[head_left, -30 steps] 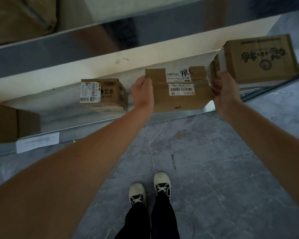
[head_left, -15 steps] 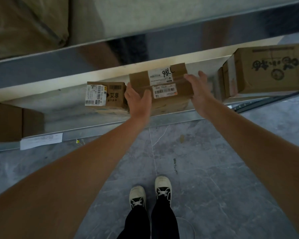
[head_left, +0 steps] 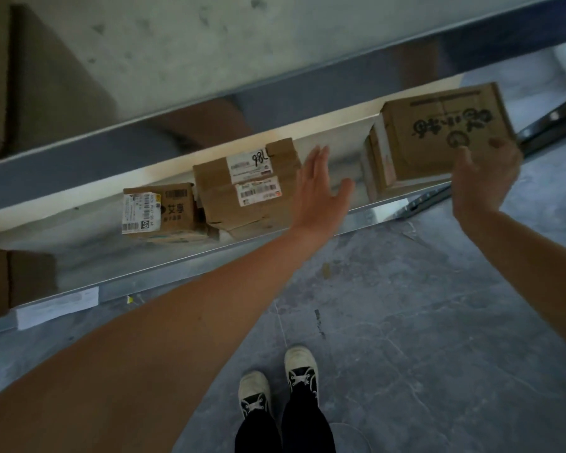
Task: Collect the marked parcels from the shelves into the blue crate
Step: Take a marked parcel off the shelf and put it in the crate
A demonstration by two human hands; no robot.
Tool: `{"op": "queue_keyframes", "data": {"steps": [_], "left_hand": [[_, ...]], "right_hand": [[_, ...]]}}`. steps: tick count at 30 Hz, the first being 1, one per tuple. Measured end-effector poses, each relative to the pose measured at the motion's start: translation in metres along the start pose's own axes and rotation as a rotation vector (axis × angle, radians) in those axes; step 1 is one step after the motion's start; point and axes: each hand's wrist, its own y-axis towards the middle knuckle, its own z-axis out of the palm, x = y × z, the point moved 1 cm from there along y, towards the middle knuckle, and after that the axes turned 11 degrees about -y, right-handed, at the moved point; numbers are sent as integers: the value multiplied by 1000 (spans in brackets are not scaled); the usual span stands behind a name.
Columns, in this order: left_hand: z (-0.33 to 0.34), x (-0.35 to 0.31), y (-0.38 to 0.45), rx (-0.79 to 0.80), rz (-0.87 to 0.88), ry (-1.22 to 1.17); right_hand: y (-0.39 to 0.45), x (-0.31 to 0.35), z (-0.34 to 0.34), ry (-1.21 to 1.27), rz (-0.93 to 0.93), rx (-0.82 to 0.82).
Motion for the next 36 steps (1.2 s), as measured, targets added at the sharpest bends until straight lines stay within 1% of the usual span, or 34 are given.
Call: {"op": "queue_keyframes", "data": {"steps": [3, 6, 8, 11, 15, 18, 22, 26, 29, 31, 33, 34, 36], "left_hand": [[30, -11, 9, 61, -102, -77], [54, -21, 21, 100, -234, -175], [67, -29, 29, 132, -278, -230], [80, -42, 37, 142, -307, -343], [97, -47, 51, 213, -366, -405], [104, -49, 50, 179, -402, -435], [111, -46, 46, 114, -371, -409], [103, -41, 46, -32, -325, -442], [88, -30, 47, -137, -331, -416], [78, -23, 48, -152, -407, -393], [71, -19, 49, -98, -484, -383], [69, -19, 48, -76, -497, -376], [65, -23, 46, -112, -480, -368]], "right_hand": [[24, -22, -21, 17, 39, 104], [39, -33, -31, 122, 104, 259], [44, -36, -32, 185, 127, 346], [49, -39, -31, 254, 152, 363], [57, -50, -35, 272, 153, 382], [60, -54, -37, 309, 162, 412], [59, -56, -37, 330, 166, 425], [48, -56, -34, 288, 182, 429], [30, -55, -23, 297, 226, 483], [17, -53, -18, 324, 254, 515], [9, -51, -17, 371, 269, 519], [8, -50, -17, 388, 279, 510], [6, -47, -21, 422, 309, 480]]}}
